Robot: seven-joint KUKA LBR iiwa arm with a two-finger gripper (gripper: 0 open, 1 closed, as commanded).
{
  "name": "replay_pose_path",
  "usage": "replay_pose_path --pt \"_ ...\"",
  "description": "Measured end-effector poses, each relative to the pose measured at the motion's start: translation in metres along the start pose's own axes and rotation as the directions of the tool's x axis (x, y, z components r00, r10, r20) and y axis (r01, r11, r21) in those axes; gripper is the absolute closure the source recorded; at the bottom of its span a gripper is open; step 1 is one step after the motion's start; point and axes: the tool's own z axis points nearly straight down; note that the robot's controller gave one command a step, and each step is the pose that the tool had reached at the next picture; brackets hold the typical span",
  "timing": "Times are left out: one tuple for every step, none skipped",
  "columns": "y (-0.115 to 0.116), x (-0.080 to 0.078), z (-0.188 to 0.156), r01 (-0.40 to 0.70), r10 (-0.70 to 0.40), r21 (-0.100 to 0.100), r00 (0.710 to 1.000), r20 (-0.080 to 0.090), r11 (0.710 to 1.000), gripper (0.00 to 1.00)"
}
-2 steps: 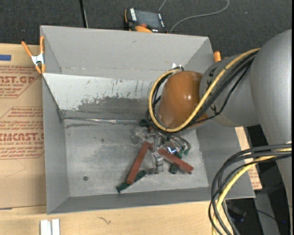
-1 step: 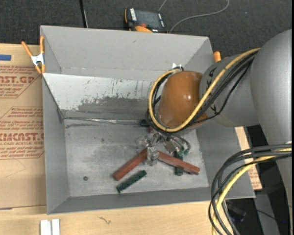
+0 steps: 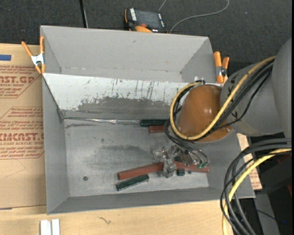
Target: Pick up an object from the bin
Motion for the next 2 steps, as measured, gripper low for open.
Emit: replay_pose_path --pt "-0.029 0.030 0.000 0.121 -0.121 0.001 0.993 0.002 0.993 1.00" --pt "-0.081 0.042 -0.002 0.194 -0.194 0.003 0.981 0.004 0.981 1.00"
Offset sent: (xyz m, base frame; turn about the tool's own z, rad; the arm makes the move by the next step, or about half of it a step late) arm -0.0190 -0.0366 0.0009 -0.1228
